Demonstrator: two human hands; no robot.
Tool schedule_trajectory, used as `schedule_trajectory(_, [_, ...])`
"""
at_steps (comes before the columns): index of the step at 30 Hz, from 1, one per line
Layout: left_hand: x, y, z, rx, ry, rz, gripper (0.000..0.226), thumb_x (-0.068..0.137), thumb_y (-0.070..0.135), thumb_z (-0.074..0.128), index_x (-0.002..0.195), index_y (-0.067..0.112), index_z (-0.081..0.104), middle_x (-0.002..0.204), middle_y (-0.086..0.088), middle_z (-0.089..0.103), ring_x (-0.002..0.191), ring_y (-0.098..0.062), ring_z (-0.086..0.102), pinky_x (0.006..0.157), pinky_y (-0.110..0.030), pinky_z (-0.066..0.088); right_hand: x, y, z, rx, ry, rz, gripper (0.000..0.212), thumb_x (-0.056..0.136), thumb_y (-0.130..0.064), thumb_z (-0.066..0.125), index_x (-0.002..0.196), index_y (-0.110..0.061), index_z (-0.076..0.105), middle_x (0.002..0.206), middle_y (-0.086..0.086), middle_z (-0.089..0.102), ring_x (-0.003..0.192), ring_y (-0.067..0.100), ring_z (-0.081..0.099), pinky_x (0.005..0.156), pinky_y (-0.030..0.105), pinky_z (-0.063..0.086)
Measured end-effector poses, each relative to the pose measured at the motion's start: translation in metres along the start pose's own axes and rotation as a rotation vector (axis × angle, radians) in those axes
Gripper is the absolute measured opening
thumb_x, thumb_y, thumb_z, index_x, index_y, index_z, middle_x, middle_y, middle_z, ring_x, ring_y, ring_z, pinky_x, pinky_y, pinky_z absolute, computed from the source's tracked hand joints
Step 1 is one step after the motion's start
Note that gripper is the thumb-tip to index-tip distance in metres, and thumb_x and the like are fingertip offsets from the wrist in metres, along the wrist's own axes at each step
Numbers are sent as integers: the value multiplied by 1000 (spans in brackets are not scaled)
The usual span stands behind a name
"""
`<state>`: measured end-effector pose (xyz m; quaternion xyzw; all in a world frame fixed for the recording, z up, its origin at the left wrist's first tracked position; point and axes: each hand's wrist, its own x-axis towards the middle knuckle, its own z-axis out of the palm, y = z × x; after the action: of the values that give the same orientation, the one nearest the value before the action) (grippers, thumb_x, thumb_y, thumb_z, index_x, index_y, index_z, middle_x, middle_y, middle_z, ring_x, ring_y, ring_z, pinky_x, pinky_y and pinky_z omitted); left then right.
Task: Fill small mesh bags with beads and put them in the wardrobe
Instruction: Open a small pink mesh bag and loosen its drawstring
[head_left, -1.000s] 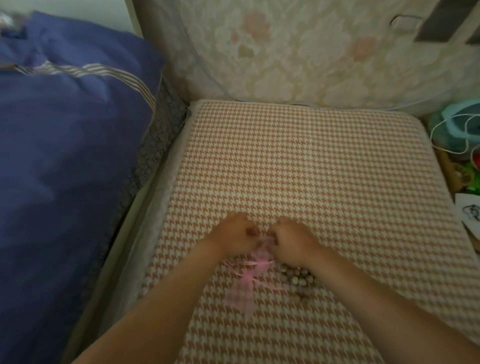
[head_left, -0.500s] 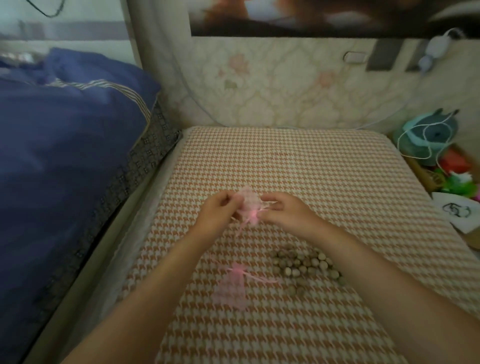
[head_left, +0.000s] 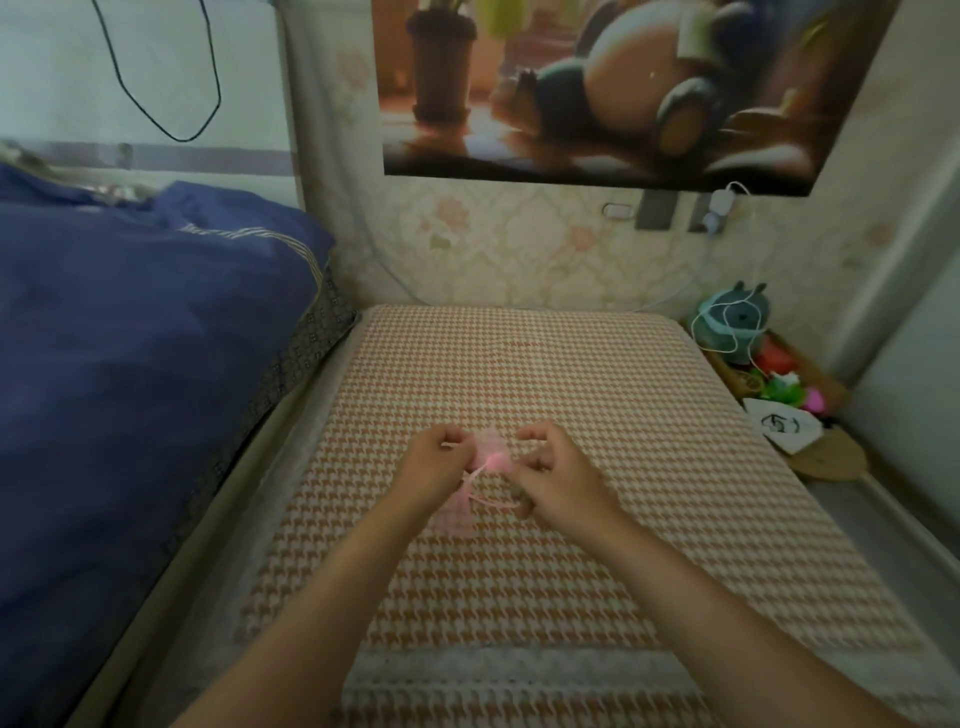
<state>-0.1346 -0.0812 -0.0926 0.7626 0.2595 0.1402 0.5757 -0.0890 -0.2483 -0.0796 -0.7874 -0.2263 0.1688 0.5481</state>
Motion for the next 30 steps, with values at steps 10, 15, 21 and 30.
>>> schedule_trajectory(10, [3, -28, 19, 316, -80, 173, 17, 87, 17, 65, 104, 24, 66, 103, 6, 64, 94, -12, 61, 76, -22, 49, 11, 27, 4, 16, 7, 49, 24, 88, -11, 66, 90, -33, 76, 77, -5, 76, 59, 18, 72, 48, 31, 56])
schedule_trajectory(15, [8, -31, 27, 403, 51, 463, 12, 87, 21, 69, 89, 31, 65, 94, 15, 58, 88, 1, 52, 75, -9, 39, 35, 51, 6, -94, 30, 8, 24, 90, -15, 61, 97, -35, 71, 74, -4, 73, 63, 20, 72, 54, 36, 60])
schedule_trajectory(21, [14, -24, 33, 187, -85, 296, 9, 84, 32, 76, 80, 29, 69, 77, 12, 70, 73, -4, 67, 70, -27, 57, 53, 49, 4, -64, 8, -7, 31, 89, -9, 66, 113, -27, 63, 74, -2, 76, 64, 14, 74, 52, 28, 58])
schedule_trajectory(30, [17, -32, 18, 277, -38, 196, 19, 82, 13, 76, 72, 28, 71, 60, 8, 71, 57, -6, 69, 60, -25, 60, 53, 49, 8, 78, 47, 10, 13, 90, -4, 72, 96, -15, 67, 71, 7, 74, 64, 23, 75, 57, 36, 63])
